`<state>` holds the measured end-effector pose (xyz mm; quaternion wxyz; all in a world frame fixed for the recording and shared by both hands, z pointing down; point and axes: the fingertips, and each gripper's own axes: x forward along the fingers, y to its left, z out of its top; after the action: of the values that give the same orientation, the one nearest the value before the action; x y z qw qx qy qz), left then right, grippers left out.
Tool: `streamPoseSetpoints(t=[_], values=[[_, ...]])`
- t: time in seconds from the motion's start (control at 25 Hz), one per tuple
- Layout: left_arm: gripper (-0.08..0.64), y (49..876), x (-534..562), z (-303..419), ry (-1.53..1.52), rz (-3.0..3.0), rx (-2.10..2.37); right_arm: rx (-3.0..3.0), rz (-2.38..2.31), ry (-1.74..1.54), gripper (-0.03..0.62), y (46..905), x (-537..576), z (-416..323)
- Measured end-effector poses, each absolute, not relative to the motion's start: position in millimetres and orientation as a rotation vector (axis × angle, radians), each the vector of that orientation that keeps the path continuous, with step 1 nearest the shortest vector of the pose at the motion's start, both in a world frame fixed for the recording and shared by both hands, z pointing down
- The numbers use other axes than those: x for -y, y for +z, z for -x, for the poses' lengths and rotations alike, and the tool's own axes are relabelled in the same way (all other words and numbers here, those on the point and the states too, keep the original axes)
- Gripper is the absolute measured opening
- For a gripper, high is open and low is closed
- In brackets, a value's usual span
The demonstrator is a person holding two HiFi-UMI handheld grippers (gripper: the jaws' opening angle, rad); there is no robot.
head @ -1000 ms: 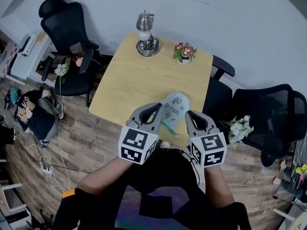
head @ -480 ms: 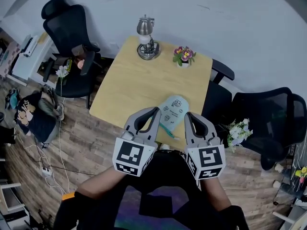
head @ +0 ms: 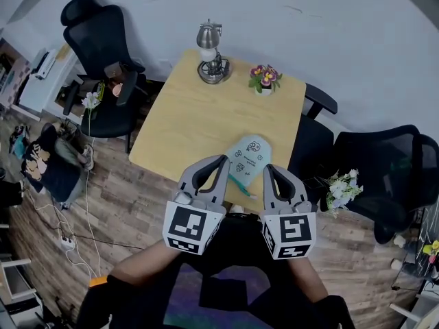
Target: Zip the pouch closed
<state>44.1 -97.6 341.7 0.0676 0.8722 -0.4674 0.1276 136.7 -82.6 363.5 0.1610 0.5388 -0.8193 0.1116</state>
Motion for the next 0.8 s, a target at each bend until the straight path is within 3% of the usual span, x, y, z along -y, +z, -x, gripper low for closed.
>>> streamPoseSetpoints(t=[0.8], values=[[0.010, 345.0, 104.1, -46.7, 0.388, -2.621, 1.404, 2.335, -1.526, 0.329, 0.014, 368.0, 87.7, -139.9]])
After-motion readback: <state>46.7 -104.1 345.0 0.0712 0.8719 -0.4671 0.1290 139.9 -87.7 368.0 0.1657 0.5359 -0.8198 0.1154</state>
